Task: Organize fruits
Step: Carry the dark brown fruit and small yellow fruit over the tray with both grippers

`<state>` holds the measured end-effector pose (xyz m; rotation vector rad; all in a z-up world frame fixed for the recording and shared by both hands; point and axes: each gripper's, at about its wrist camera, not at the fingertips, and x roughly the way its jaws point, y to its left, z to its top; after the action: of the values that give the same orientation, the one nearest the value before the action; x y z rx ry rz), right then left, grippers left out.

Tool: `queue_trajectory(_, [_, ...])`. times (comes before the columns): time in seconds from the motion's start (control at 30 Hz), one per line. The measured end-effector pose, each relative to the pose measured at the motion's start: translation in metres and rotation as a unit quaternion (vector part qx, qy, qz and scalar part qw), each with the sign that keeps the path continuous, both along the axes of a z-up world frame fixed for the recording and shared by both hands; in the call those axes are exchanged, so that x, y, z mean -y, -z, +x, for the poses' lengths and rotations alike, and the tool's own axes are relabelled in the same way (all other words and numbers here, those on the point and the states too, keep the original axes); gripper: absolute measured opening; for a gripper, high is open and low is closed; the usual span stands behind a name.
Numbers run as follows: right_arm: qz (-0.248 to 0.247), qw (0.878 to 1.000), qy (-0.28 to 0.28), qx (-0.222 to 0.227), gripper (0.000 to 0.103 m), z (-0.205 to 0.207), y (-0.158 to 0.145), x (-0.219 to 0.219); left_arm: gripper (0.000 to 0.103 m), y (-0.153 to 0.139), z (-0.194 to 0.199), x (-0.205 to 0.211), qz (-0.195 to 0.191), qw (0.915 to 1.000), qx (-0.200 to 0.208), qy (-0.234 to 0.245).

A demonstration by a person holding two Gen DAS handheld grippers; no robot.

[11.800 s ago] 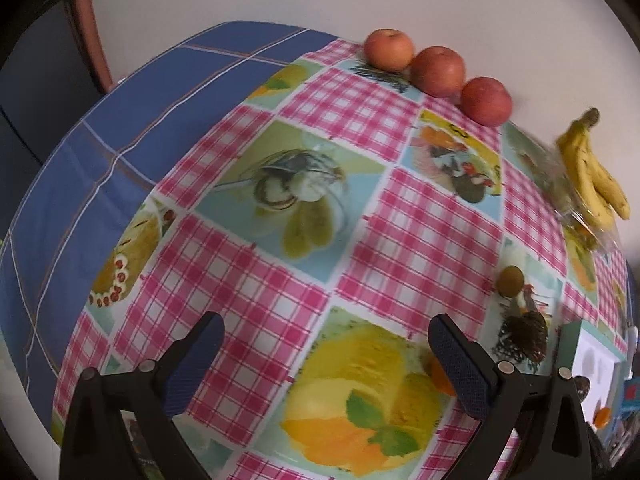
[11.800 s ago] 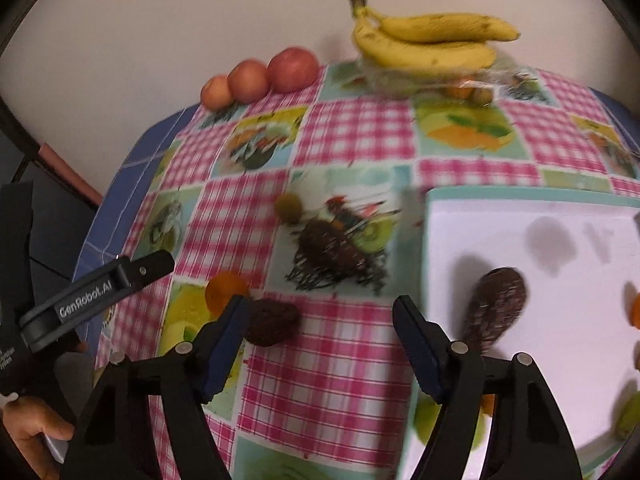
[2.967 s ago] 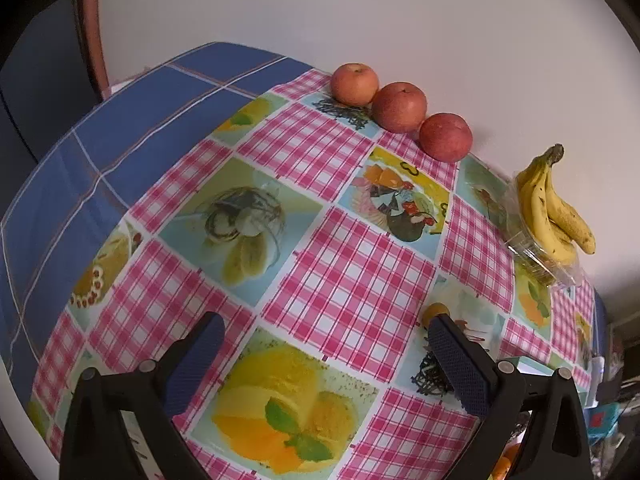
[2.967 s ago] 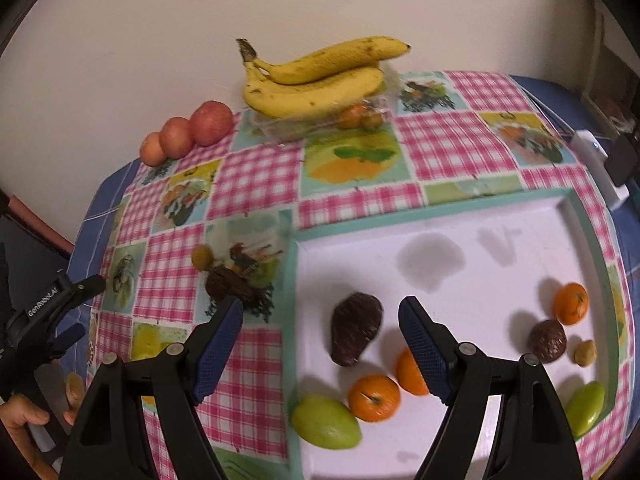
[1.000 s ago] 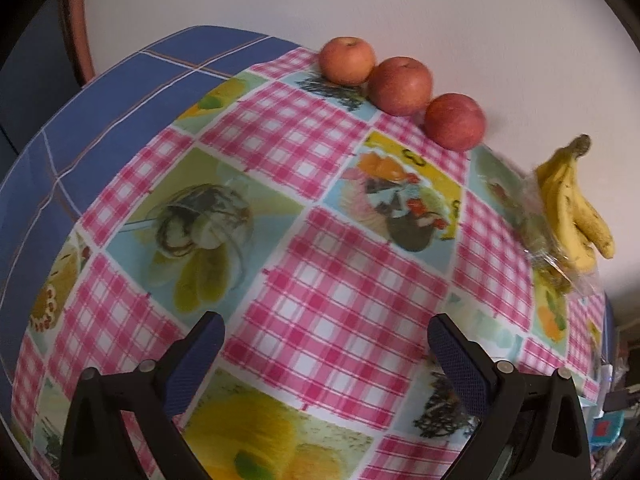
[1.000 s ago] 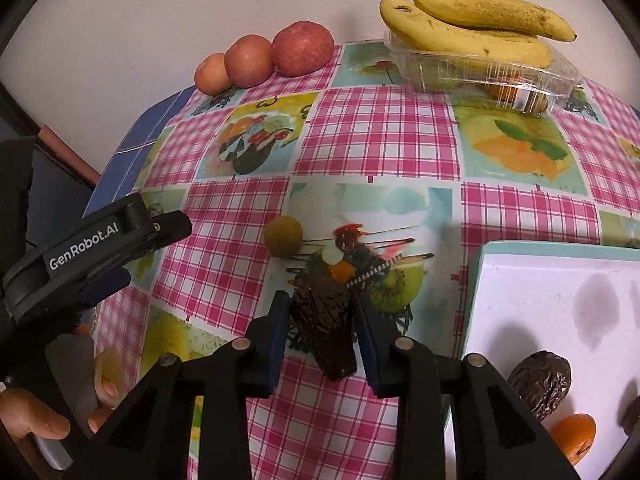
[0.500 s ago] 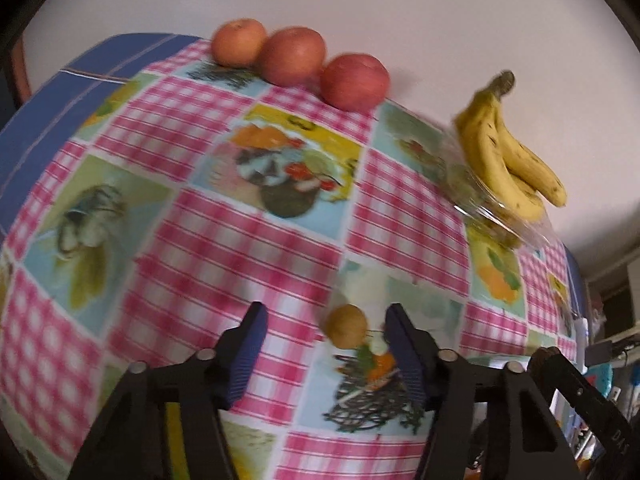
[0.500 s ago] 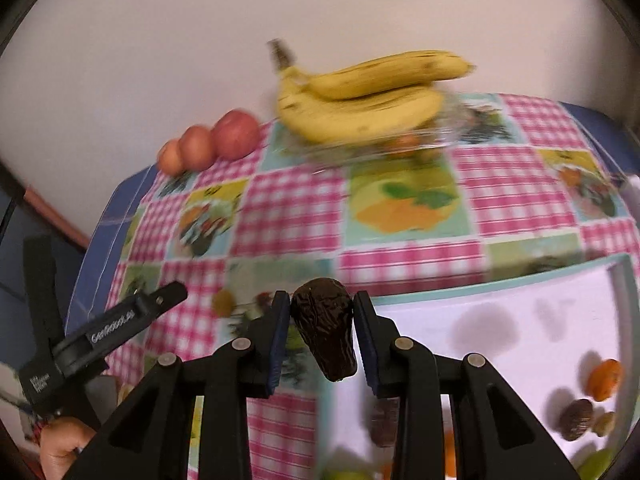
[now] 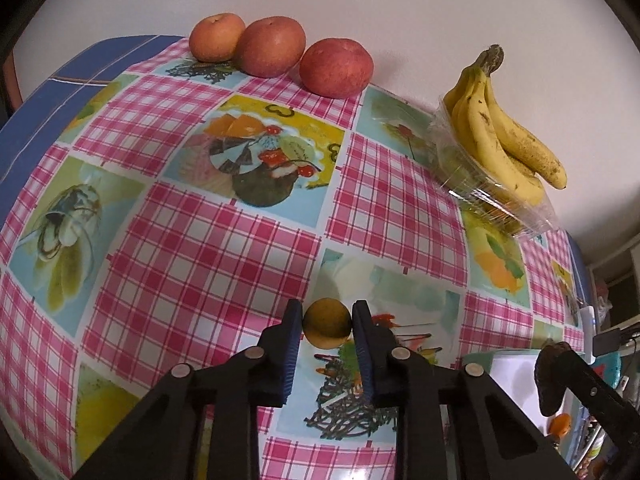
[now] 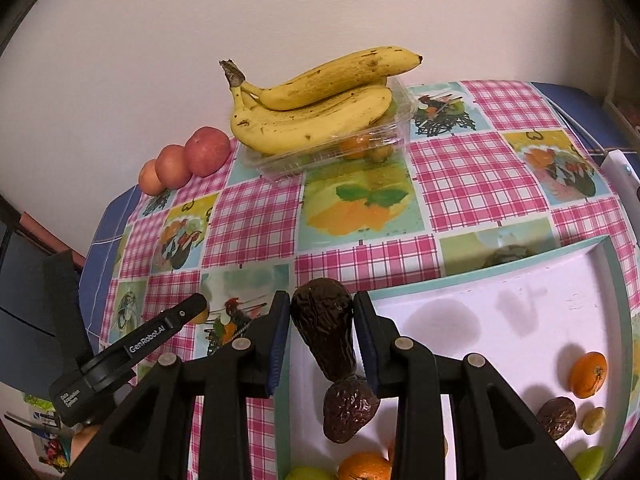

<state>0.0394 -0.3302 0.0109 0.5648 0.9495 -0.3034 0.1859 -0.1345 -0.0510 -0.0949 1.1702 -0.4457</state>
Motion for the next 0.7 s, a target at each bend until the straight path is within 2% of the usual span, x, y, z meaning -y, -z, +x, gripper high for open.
queue_trajectory(0.27, [-0.003,1.0,0.002,-0.004,0.034,-0.001,-0.003,0.0,0.027,-0.027,-0.012,-0.004,-0.005,1.0,-0.004,-0.004])
queue_trajectory(0.5, [-0.019,0.999,0.021,-0.025,0.034,-0.021,-0.014,0.005,0.027,-0.066,-0.045,-0.006,-0.045,0.9989,-0.007,0.001])
queue_trajectory(0.63, [-0.015,0.999,0.035,-0.026,0.034,-0.04,-0.022,0.008,0.027,-0.089,-0.073,0.002,-0.021,0.999,0.028,0.03])
queue_trajectory(0.7, [-0.029,0.998,0.039,-0.033,0.034,-0.05,-0.029,0.006,0.027,-0.096,-0.084,0.003,-0.019,0.9985,0.034,0.039])
